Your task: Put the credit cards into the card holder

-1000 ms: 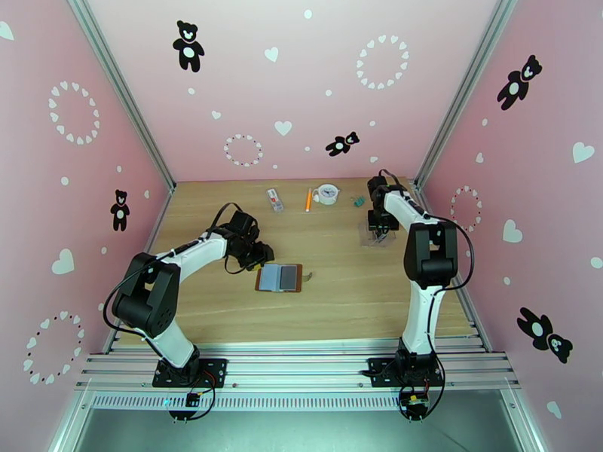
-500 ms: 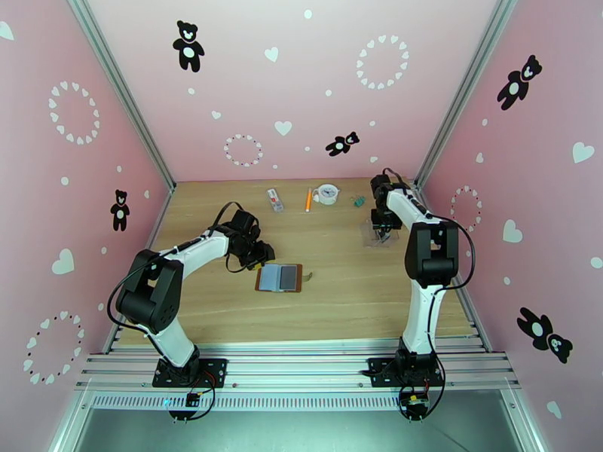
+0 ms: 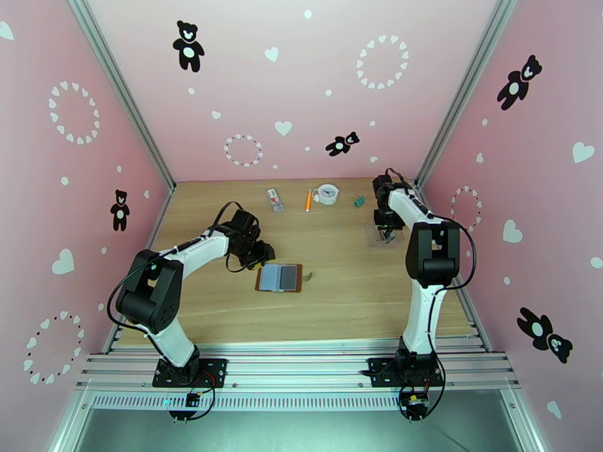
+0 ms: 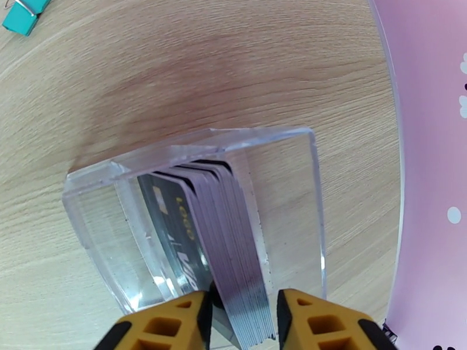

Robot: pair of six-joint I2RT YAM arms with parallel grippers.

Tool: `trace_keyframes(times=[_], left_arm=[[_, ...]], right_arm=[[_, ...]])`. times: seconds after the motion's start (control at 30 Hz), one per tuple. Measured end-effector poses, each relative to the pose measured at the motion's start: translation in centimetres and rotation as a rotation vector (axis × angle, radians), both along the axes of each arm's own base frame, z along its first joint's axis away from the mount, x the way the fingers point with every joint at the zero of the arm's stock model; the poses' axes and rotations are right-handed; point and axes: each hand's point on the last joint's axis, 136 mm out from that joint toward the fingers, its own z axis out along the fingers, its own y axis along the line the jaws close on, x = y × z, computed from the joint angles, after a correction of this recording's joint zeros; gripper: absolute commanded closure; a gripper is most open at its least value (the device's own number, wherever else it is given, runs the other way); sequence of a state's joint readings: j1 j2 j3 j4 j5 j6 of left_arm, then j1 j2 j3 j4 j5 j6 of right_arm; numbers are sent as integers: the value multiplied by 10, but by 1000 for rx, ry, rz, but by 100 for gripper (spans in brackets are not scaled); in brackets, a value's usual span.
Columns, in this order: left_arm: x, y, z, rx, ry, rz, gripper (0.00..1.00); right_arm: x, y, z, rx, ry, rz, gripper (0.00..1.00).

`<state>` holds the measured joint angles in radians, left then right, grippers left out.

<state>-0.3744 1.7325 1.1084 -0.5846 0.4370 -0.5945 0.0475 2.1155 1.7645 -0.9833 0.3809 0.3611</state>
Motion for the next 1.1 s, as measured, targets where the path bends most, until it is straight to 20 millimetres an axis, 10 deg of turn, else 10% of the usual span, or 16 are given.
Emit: trace_keyframes(times=[0.43,0.7,1.1], left_arm=[[0,0,0,0,0,-1,55],[0,0,0,0,0,0,55],[-1,0,0,1,2,0,55]], right_arm=[[-3,-8,6,-21,1,-19,71],[0,-2,8,38,-12,-3,46],[7,4,-9,87,25,19,44]])
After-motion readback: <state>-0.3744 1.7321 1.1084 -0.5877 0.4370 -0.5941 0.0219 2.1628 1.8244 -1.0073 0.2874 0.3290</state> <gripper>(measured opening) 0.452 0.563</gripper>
